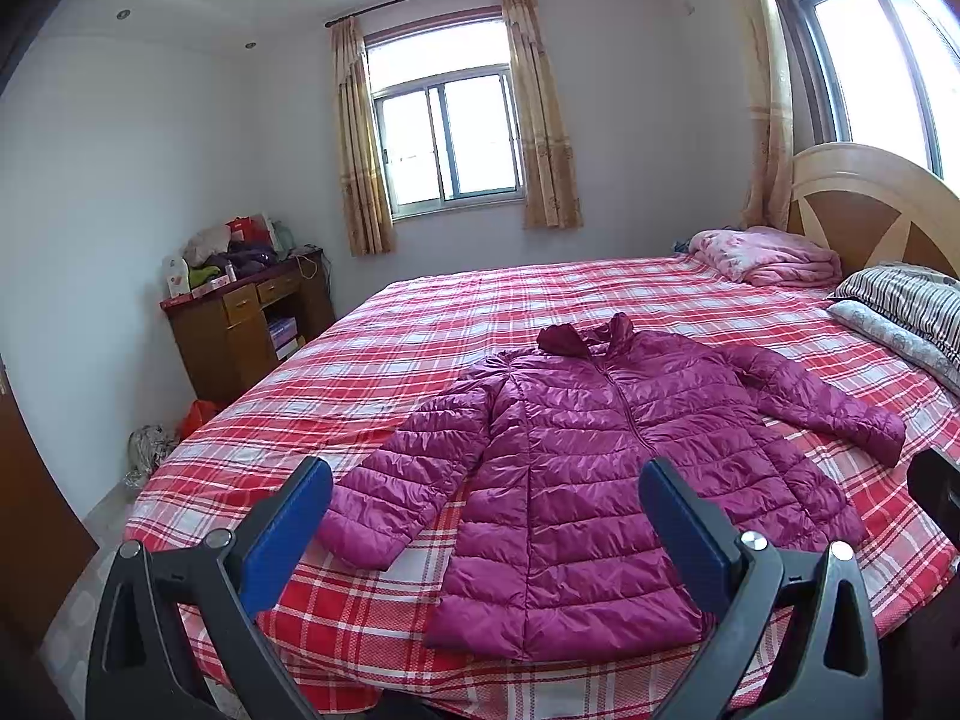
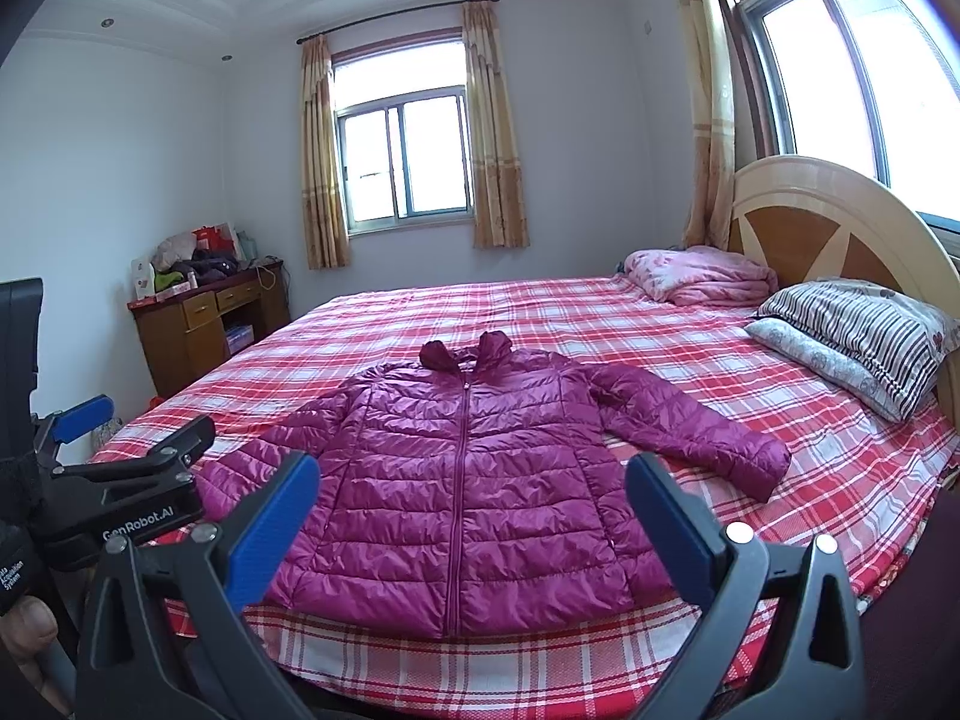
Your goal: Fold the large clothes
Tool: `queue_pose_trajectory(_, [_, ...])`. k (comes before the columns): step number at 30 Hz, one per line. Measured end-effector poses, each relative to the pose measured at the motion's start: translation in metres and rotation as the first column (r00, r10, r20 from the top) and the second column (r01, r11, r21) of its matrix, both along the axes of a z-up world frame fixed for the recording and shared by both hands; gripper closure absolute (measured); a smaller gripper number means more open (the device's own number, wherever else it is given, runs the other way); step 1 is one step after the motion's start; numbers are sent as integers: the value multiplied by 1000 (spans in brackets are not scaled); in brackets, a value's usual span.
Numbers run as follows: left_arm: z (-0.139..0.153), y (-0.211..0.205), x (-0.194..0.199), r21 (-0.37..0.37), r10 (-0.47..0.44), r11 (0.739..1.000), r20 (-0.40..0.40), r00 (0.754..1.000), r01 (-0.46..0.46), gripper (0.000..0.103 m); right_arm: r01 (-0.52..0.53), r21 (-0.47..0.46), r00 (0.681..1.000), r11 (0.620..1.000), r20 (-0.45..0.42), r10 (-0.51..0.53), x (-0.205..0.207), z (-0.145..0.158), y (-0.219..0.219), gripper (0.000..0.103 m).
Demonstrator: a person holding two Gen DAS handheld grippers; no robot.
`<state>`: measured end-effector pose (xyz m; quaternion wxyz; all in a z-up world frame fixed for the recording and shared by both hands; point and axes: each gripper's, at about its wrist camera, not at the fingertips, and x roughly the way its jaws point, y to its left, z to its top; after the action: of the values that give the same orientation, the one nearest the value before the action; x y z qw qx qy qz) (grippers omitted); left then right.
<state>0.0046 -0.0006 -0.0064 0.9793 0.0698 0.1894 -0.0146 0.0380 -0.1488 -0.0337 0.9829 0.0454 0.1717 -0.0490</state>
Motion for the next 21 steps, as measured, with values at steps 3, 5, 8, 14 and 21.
queue_pose_trajectory(3, [-1,2,2,-5,5,1000,-2,1000,-5,1,0,0,1000,1000,-1,0,0,-1,0,0])
queue_pose_trajectory(5, [-1,3,2,-6,8,1000,-2,1000,-8,1,2,-1,1000,1000,-1,-2,0,-1,0,0])
queue_pose_trajectory(8, [-1,4,4,-11,10,1000,-6,1000,-10,1,1,0,1000,1000,-1,-1,0,-1,0,0])
queue_pose_trajectory(14, [-1,4,4,-10,11,1000,-6,1000,-11,1,0,1,1000,1000,-1,0,0,-1,0,0])
queue_pose_trajectory(21, [-1,4,4,-11,10,1000,-6,1000,-10,1,0,3,1000,1000,-7,0,1,-3,1,0])
